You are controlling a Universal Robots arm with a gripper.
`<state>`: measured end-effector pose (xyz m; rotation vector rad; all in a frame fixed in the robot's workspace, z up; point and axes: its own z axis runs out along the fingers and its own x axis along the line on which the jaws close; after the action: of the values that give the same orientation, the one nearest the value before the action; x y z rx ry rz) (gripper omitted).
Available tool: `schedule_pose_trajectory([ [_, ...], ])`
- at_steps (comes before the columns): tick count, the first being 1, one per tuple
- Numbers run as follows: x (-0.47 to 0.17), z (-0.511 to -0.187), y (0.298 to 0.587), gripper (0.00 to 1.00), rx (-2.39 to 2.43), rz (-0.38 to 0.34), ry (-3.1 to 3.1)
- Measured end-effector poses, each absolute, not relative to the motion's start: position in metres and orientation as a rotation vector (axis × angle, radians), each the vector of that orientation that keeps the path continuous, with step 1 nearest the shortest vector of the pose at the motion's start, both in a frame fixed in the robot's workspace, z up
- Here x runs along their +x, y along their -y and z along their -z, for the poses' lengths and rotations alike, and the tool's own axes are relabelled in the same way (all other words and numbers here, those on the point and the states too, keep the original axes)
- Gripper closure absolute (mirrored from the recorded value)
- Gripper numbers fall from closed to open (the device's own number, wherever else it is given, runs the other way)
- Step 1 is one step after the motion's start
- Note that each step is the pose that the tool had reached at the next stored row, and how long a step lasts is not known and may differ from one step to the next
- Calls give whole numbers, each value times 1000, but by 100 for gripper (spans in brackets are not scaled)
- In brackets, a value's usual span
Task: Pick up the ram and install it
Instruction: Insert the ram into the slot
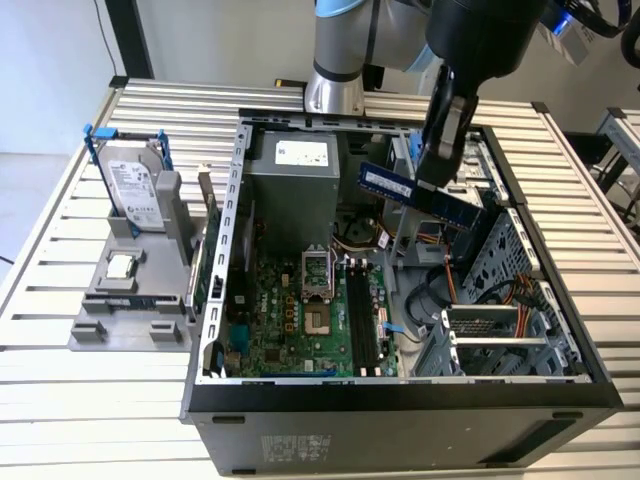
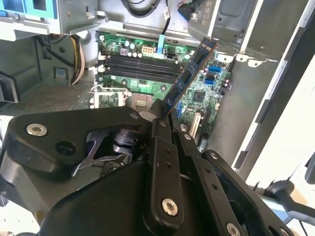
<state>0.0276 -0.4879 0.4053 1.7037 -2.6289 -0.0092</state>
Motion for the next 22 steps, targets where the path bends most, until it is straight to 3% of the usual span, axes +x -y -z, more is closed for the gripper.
schedule_pose_trajectory([
  [22, 28, -405, 488, 100, 1409, 11, 2799],
])
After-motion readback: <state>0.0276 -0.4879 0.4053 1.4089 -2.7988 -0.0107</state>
